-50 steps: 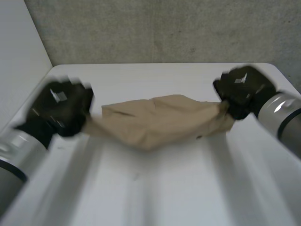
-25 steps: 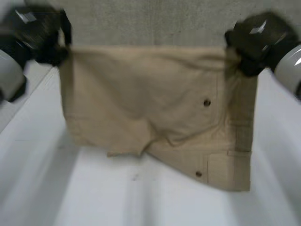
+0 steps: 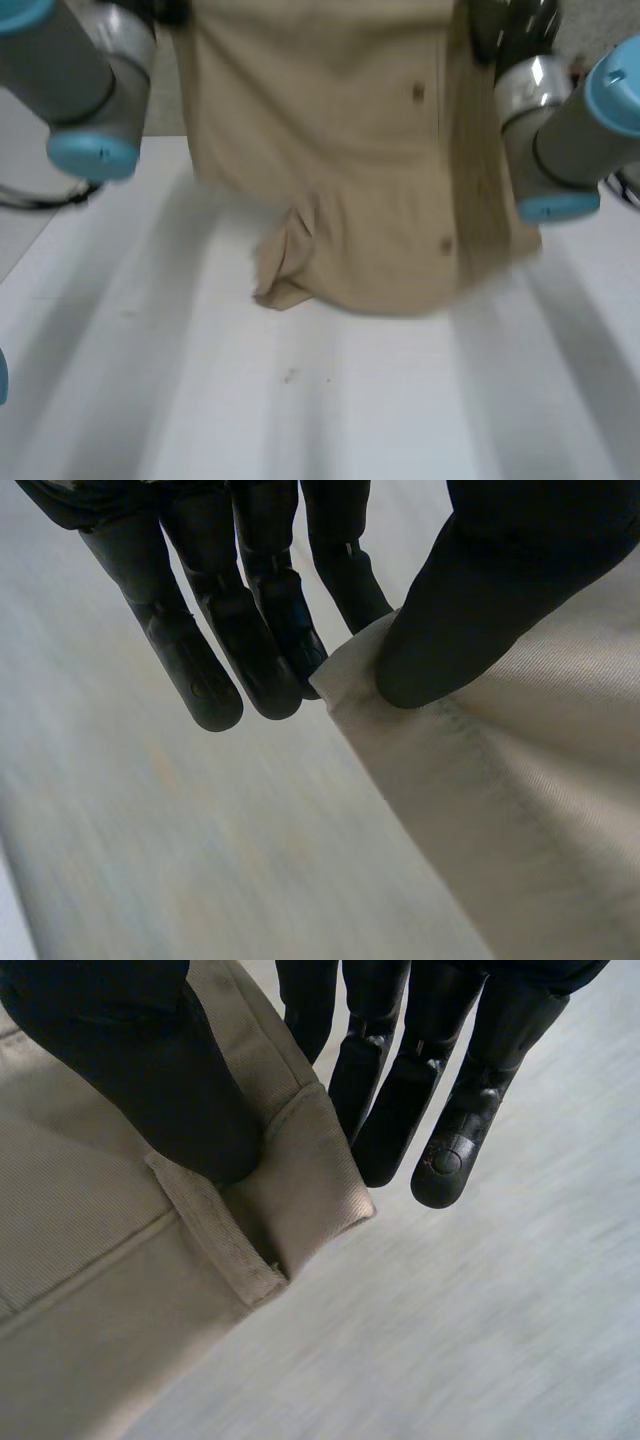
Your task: Fold the shorts.
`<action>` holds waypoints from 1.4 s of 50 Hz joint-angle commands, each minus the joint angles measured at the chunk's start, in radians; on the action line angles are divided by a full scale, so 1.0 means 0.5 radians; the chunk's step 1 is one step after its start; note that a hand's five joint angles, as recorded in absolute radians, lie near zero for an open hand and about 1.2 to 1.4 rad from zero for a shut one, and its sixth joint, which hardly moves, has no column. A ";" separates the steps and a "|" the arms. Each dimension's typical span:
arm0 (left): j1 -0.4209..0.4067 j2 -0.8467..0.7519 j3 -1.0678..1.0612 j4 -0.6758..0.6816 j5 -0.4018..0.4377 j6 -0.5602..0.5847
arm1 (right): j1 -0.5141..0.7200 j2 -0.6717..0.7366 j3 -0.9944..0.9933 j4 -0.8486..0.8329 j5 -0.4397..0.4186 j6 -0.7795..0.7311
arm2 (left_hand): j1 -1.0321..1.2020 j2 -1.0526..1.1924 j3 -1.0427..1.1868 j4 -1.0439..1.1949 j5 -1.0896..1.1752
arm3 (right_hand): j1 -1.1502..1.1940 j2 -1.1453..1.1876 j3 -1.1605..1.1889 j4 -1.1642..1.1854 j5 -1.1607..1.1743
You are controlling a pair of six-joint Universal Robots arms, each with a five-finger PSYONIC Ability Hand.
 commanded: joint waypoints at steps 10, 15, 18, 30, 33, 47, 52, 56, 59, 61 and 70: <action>-0.018 0.359 -0.615 0.501 -0.079 -0.151 | -0.002 -0.069 -0.051 0.067 -0.001 0.237 | 0.561 0.393 0.406 0.397 0.471 | 0.836 0.424 0.431 0.407 0.498; 0.000 0.355 -1.017 0.492 -0.073 -0.148 | -0.002 0.051 0.087 0.246 -0.111 0.227 | 0.561 0.393 0.406 0.397 0.471 | 0.836 0.424 0.431 0.407 0.498; 0.016 0.359 -1.324 0.492 -0.070 -0.148 | -0.002 0.136 0.230 0.368 -0.221 0.206 | 0.561 0.393 0.406 0.397 0.471 | 0.836 0.424 0.431 0.407 0.498; -0.006 0.352 -2.245 0.485 -0.024 -0.114 | -0.020 0.401 0.547 0.648 -0.274 -0.208 | 0.561 0.393 0.406 0.397 0.471 | 0.836 0.424 0.431 0.407 0.498; -0.021 0.371 -2.373 0.443 -0.015 -0.050 | -0.023 0.358 0.602 0.703 -0.247 -0.211 | 0.561 0.393 0.406 0.397 0.471 | 0.836 0.424 0.431 0.407 0.498; -0.049 0.926 -2.821 0.198 -0.018 0.413 | -0.023 -0.127 0.998 1.323 -0.164 -0.190 | 0.561 0.393 0.406 0.397 0.471 | 0.836 0.424 0.431 0.407 0.498; -0.110 1.039 -2.932 -0.124 -0.018 0.426 | -0.026 -0.237 1.169 1.552 -0.167 -0.202 | 0.561 0.393 0.406 0.397 0.471 | 0.836 0.424 0.431 0.407 0.498; -0.162 1.107 -3.030 -0.352 -0.015 0.423 | -0.029 -0.329 1.326 1.669 -0.179 -0.242 | 0.561 0.393 0.406 0.397 0.471 | 0.836 0.424 0.431 0.407 0.498; -0.187 1.193 -3.113 -0.453 -0.015 0.423 | -0.044 -0.403 1.415 1.715 -0.182 -0.297 | 0.561 0.393 0.406 0.397 0.471 | 0.836 0.424 0.431 0.407 0.498; -0.190 1.245 -3.144 -0.466 -0.015 0.423 | -0.066 -0.489 1.519 1.749 -0.191 -0.401 | 0.561 0.393 0.406 0.397 0.471 | 0.836 0.424 0.431 0.407 0.498; -0.187 1.441 -3.086 -0.472 0.022 0.444 | -0.180 -0.624 1.713 1.765 -0.203 -0.724 | -0.702 -0.870 -0.857 -0.866 -0.792 | 0.836 0.424 0.431 0.407 0.498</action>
